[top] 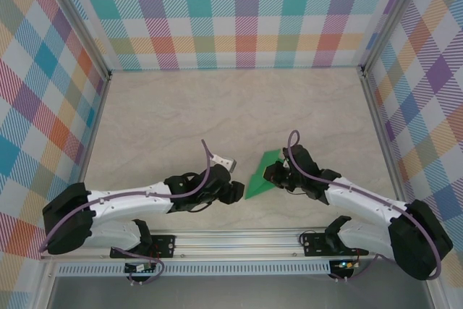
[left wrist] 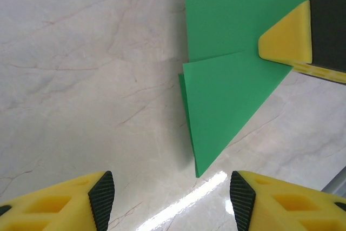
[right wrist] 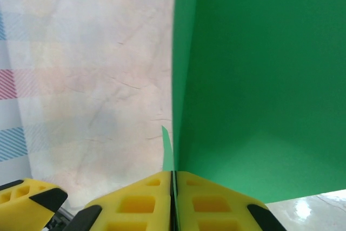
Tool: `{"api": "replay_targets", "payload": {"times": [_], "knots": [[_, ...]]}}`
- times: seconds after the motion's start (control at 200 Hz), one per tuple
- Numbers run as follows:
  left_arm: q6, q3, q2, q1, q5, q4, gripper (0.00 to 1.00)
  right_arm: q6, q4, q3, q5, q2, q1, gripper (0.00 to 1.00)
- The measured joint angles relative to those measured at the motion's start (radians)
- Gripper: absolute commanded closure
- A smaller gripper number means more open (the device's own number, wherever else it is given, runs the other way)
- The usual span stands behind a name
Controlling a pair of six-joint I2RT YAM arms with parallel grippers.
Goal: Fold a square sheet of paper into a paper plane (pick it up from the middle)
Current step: Fourth fold the wing at the center of the table.
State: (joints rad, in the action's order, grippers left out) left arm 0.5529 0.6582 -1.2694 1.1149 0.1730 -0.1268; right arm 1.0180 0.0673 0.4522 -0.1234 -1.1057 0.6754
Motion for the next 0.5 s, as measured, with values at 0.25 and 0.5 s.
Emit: {"api": "replay_targets", "payload": {"times": [0.25,0.5], "knots": [[-0.038,0.076,-0.169,0.053,-0.015,0.032,0.43,0.005,0.0,0.002,-0.011,-0.05,0.0,0.74],[-0.049,0.161,-0.303,0.109,-0.008,0.052,0.47,-0.086,0.108,0.048,-0.028,-0.053,-0.01,0.73]]}}
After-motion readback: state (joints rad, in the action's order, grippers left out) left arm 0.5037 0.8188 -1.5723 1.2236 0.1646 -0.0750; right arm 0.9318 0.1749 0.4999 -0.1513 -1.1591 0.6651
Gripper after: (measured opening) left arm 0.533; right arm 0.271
